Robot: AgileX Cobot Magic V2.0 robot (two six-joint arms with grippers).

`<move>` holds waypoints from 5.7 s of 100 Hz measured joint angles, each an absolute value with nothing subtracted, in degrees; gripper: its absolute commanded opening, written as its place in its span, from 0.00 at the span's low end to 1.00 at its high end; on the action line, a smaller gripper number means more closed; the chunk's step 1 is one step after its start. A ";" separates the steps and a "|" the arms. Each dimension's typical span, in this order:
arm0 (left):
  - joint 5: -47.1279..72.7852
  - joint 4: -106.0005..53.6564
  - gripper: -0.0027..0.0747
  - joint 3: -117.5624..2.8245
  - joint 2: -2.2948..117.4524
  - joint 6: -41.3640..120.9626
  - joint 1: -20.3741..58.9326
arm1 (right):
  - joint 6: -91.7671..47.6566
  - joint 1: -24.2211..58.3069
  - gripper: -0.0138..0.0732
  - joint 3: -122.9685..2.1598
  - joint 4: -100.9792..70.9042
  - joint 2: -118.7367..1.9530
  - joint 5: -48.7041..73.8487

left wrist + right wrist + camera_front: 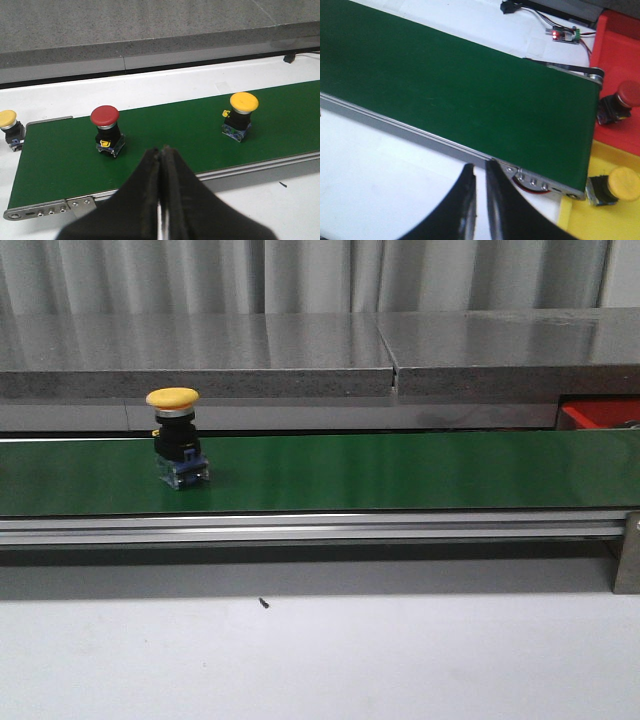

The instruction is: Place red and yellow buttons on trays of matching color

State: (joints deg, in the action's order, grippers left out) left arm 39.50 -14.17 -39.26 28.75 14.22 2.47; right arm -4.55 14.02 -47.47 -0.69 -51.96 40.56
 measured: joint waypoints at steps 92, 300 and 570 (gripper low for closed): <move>39.50 -14.17 0.01 -39.26 28.75 14.22 2.47 | -5.41 32.33 0.76 -84.08 -1.48 -89.41 57.85; 39.50 -14.17 0.01 -39.26 28.75 14.22 2.66 | -10.68 26.48 0.17 -79.04 -6.49 -88.45 48.37; 39.50 -14.17 0.01 -39.26 28.75 14.22 2.66 | -0.47 -29.61 0.77 -61.25 -7.80 -96.86 29.58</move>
